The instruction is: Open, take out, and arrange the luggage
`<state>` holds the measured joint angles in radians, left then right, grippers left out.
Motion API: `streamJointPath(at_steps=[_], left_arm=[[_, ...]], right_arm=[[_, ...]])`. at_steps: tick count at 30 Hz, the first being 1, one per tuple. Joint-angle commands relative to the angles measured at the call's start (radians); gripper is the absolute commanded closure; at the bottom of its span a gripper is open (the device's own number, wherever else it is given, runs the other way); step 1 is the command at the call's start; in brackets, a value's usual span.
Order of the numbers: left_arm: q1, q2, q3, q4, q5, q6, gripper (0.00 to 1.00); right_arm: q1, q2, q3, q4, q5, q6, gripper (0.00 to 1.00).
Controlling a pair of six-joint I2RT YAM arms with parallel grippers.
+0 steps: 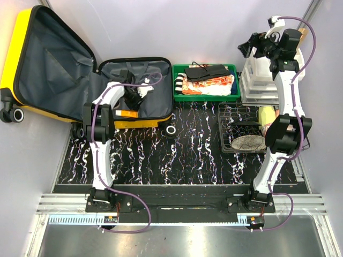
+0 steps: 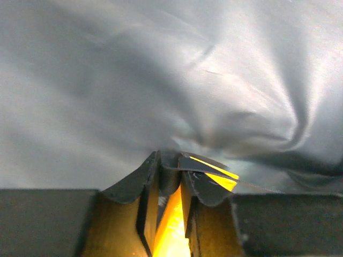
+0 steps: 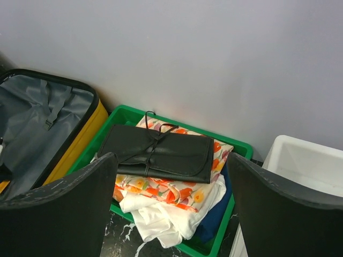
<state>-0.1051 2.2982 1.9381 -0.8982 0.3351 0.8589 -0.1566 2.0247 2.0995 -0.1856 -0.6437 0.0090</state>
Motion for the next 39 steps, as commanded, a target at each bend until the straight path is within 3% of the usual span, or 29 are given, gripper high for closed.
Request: streamJointPath(at_steps=[1,5,9,13,14,17,24,31,39], left_arm=[[0.036,-0.01,0.123,0.147,-0.044,-0.066,0.78],[0.074,0.012,0.228,0.101,-0.021,-0.107,0.79],[0.09,-0.043,0.205,0.071,0.004,-0.083,0.82],[0.093,-0.077,0.199,-0.091,0.028,-0.005,0.46],[0.097,-0.089,0.188,-0.155,0.039,0.032,0.33],[0.104,-0.154,0.099,-0.191,0.044,0.078,0.25],[0.206,-0.172,0.101,-0.289,0.041,0.166,0.24],[0.231,-0.1,0.068,-0.211,-0.076,0.219,0.29],[0.217,0.017,0.151,-0.15,-0.061,0.229,0.32]], right_arm=[[0.015,-0.043,-0.002,0.023,0.016,0.028,0.09],[0.019,-0.037,-0.004,0.031,0.016,0.034,0.09],[0.02,-0.04,-0.021,0.04,0.016,0.037,0.09],[0.02,-0.043,-0.032,0.044,0.007,0.045,0.09],[0.022,-0.044,-0.033,0.047,0.007,0.045,0.09],[0.022,-0.049,-0.042,0.051,0.003,0.049,0.09],[0.026,-0.058,-0.062,0.071,-0.017,0.052,0.09],[0.032,-0.058,-0.075,0.078,-0.047,0.063,0.09],[0.037,-0.08,-0.101,0.06,-0.059,0.048,0.09]])
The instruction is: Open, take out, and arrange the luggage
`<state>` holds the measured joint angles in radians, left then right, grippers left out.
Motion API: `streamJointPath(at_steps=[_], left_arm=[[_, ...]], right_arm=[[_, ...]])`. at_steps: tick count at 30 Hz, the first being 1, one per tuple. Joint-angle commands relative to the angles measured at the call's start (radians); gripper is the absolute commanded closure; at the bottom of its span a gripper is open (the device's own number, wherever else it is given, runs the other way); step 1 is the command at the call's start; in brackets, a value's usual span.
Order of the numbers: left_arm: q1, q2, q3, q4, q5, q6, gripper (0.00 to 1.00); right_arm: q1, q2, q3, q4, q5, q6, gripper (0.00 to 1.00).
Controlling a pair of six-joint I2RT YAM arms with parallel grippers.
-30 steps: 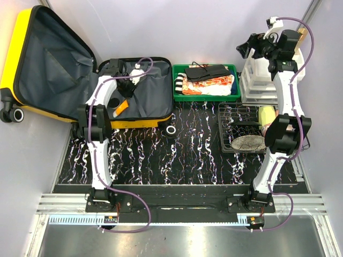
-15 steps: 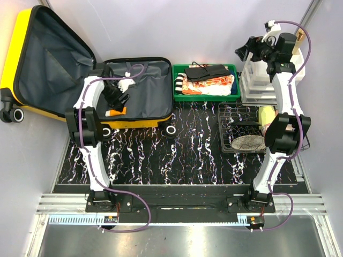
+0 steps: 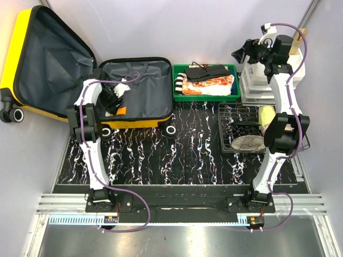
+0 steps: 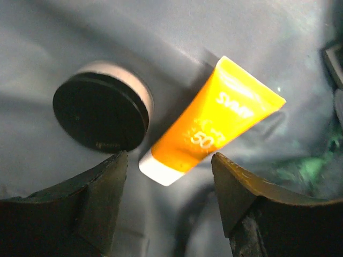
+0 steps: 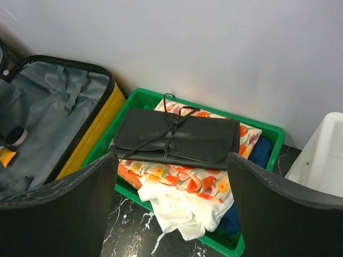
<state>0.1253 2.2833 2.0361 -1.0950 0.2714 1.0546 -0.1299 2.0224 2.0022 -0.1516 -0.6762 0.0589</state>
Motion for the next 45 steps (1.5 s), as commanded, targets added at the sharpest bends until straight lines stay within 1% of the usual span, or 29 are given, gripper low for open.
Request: streamJointPath(at_steps=[1,3,7,8,9,12,13,17,21,22,24,25,26,28,29,31,33,35,37,41,45], left_arm=[[-0.022,0.031,0.05,0.053,0.02,0.039,0.33],[-0.042,0.031,0.03,0.055,0.034,0.047,0.37],[-0.076,0.022,-0.023,0.09,0.051,0.047,0.42],[-0.087,0.024,-0.031,0.095,0.048,0.047,0.46],[-0.09,0.025,-0.033,0.095,0.046,0.047,0.53],[-0.09,0.016,-0.03,0.093,0.049,0.03,0.64],[-0.09,0.009,-0.03,0.09,0.049,0.028,0.71],[-0.078,-0.054,-0.027,0.075,0.09,0.001,0.8],[-0.079,-0.155,0.012,0.069,0.164,-0.07,0.83],[-0.082,-0.171,0.027,0.07,0.202,-0.114,0.83],[-0.107,-0.212,0.07,0.081,0.227,-0.163,0.83],[-0.119,-0.225,0.079,0.105,0.245,-0.22,0.83],[-0.153,-0.24,0.085,0.119,0.255,-0.246,0.83],[-0.214,-0.277,0.087,0.174,0.259,-0.325,0.83],[-0.236,-0.286,0.09,0.193,0.256,-0.352,0.83],[-0.292,-0.303,0.096,0.243,0.267,-0.439,0.83],[-0.326,-0.304,0.11,0.28,0.264,-0.502,0.83],[-0.368,-0.304,0.122,0.332,0.269,-0.58,0.83],[-0.41,-0.304,0.124,0.377,0.261,-0.619,0.83],[-0.469,-0.301,0.121,0.414,0.247,-0.654,0.83],[-0.497,-0.304,0.119,0.448,0.249,-0.699,0.83]], right_arm=[[0.01,-0.076,-0.003,0.023,-0.026,-0.005,0.09],[0.012,-0.079,-0.003,0.015,-0.026,-0.01,0.09],[0.013,-0.083,-0.01,0.006,-0.023,-0.013,0.09],[0.012,-0.088,-0.011,0.006,-0.023,-0.014,0.09],[0.012,-0.091,-0.016,0.006,-0.023,-0.014,0.09],[0.012,-0.099,-0.023,0.007,-0.025,-0.018,0.09],[0.012,-0.102,-0.026,0.009,-0.025,-0.016,0.09],[0.015,-0.116,-0.052,0.035,-0.039,0.008,0.09],[0.029,-0.119,-0.08,0.072,-0.054,0.059,0.1],[0.035,-0.116,-0.083,0.084,-0.056,0.08,0.1],[0.05,-0.108,-0.086,0.13,-0.054,0.191,0.1],[0.059,-0.096,-0.085,0.142,-0.051,0.24,0.11],[0.067,-0.09,-0.083,0.182,-0.04,0.334,0.13],[0.105,-0.073,-0.082,0.202,-0.03,0.444,0.15],[0.122,-0.068,-0.073,0.202,-0.017,0.465,0.16],[0.189,-0.06,-0.062,0.184,0.012,0.487,0.17],[0.249,-0.053,-0.039,0.169,0.047,0.486,0.18],[0.282,-0.039,-0.019,0.158,0.085,0.486,0.18],[0.331,-0.021,0.0,0.089,0.107,0.473,0.18],[0.414,-0.011,0.055,0.015,0.219,0.455,0.19],[0.46,-0.028,0.026,0.007,0.214,0.446,0.19]])
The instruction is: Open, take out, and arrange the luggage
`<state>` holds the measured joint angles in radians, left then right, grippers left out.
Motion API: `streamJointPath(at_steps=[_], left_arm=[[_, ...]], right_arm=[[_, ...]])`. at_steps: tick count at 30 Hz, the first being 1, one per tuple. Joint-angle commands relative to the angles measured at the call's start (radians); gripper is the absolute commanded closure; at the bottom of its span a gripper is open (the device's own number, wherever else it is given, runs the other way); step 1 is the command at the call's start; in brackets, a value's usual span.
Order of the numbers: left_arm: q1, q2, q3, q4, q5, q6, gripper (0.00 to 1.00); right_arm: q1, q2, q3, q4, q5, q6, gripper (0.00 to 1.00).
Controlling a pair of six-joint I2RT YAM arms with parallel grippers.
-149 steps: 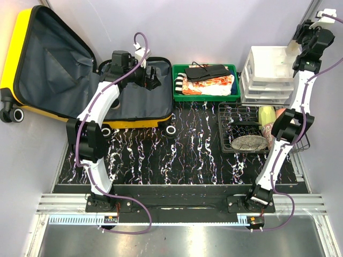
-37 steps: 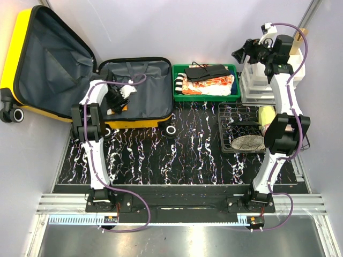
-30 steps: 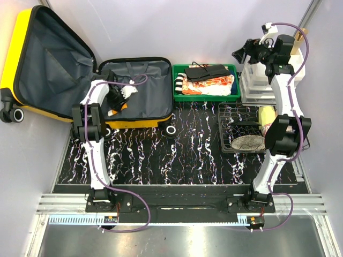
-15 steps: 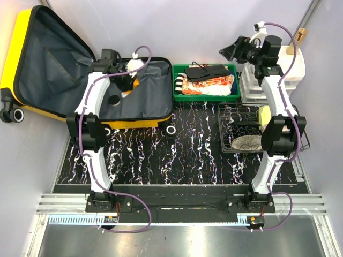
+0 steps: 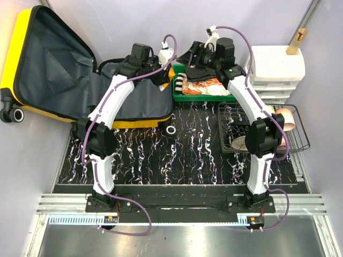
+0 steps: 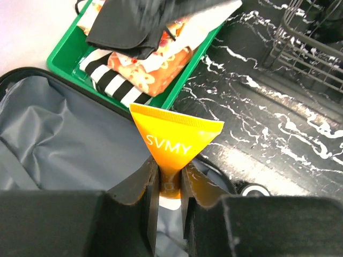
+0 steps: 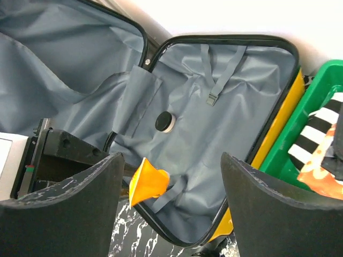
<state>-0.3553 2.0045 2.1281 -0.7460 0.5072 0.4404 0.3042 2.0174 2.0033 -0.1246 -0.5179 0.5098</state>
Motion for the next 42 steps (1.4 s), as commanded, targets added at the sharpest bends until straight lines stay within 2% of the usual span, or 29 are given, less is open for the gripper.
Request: streamJointPath(at_steps=[1,8,21,22,25,28,29,30,31,32,33,35,36,38,40,42], left_arm=[[-0.025,-0.024,0.027,0.106,0.005,-0.097,0.83],[-0.034,-0.03,0.02,0.125,-0.009,-0.141,0.83],[-0.04,-0.027,0.01,0.138,-0.022,-0.167,0.83],[-0.04,-0.032,0.01,0.14,-0.021,-0.172,0.83],[-0.042,-0.033,0.007,0.148,-0.009,-0.181,0.83],[-0.045,-0.036,0.003,0.148,0.014,-0.181,0.81],[-0.045,-0.039,-0.003,0.148,0.023,-0.18,0.79],[-0.045,-0.042,-0.008,0.151,0.031,-0.18,0.77],[-0.045,-0.049,-0.019,0.154,0.04,-0.178,0.76],[-0.045,-0.052,-0.023,0.154,0.042,-0.178,0.73],[-0.045,-0.055,-0.026,0.149,0.044,-0.177,0.61],[-0.04,-0.062,-0.03,0.132,0.04,-0.174,0.45],[-0.037,-0.065,-0.03,0.111,0.037,-0.172,0.28],[-0.021,-0.079,-0.033,0.093,0.042,-0.175,0.09],[-0.001,-0.092,-0.043,0.074,0.065,-0.178,0.01],[0.015,-0.102,-0.053,0.068,0.083,-0.177,0.01]], right_arm=[[0.032,-0.038,0.011,-0.011,0.056,-0.007,0.2],[0.068,-0.094,-0.118,0.017,0.061,-0.01,0.27],[0.121,-0.115,-0.163,0.017,0.052,-0.037,0.38],[0.122,-0.115,-0.163,0.013,0.058,-0.043,0.44],[0.124,-0.112,-0.163,0.011,0.084,-0.044,0.55],[0.125,-0.112,-0.158,0.014,0.117,-0.056,0.79],[0.125,-0.112,-0.156,0.013,0.142,-0.063,0.94],[0.124,-0.115,-0.155,0.013,0.154,-0.07,1.0],[0.124,-0.118,-0.155,0.011,0.177,-0.085,1.0],[0.124,-0.121,-0.15,0.011,0.183,-0.094,1.0],[0.122,-0.124,-0.149,0.011,0.188,-0.108,1.0],[0.115,-0.135,-0.141,0.013,0.202,-0.145,1.0],[0.107,-0.141,-0.14,0.011,0.205,-0.152,1.0],[0.066,-0.16,-0.135,0.011,0.211,-0.16,1.0],[0.005,-0.18,-0.133,0.01,0.187,-0.172,1.0],[-0.046,-0.206,-0.133,0.01,0.164,-0.186,1.0]])
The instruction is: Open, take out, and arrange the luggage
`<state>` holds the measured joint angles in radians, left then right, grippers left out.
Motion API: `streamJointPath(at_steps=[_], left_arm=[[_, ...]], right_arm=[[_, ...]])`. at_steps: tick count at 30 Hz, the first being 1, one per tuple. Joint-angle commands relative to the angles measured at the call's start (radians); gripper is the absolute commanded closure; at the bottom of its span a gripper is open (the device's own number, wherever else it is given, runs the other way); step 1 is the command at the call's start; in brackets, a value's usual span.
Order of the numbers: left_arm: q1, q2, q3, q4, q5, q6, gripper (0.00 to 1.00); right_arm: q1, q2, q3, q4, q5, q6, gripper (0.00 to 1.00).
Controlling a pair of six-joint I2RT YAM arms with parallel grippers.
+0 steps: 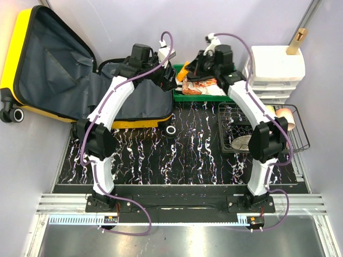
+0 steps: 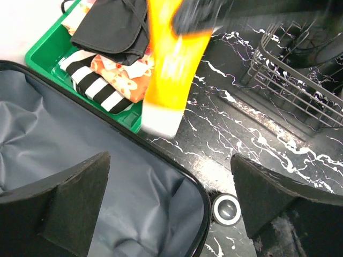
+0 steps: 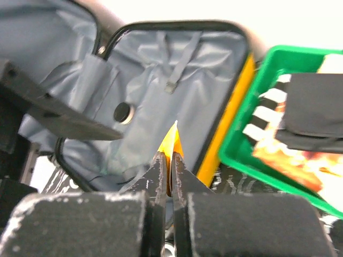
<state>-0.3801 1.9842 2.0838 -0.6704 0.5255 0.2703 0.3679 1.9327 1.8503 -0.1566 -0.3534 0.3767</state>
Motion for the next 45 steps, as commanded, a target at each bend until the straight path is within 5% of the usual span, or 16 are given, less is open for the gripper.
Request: streamJointPath(at_steps=[1,11,18,34,45], left_arm=[[0.044,-0.091,-0.017,-0.009,0.064,-0.003,0.01],[0.049,-0.11,-0.033,-0.035,0.059,0.032,0.01],[0.047,-0.085,-0.018,-0.038,0.059,0.032,0.01],[0.052,-0.094,-0.065,-0.038,-0.058,0.024,0.01],[0.064,-0.097,-0.08,-0.04,-0.073,0.032,0.01]], right_arm=[[-0.156,-0.13,0.021,0.042,-0.015,-0.064,1.0],[-0.457,-0.262,0.072,0.005,0.117,-0.294,1.0],[-0.638,-0.193,0.177,0.003,0.195,-0.361,1.0],[-0.669,0.265,0.773,-0.172,0.252,-0.418,1.0],[-0.669,0.305,0.681,-0.178,0.323,-0.473,1.0]])
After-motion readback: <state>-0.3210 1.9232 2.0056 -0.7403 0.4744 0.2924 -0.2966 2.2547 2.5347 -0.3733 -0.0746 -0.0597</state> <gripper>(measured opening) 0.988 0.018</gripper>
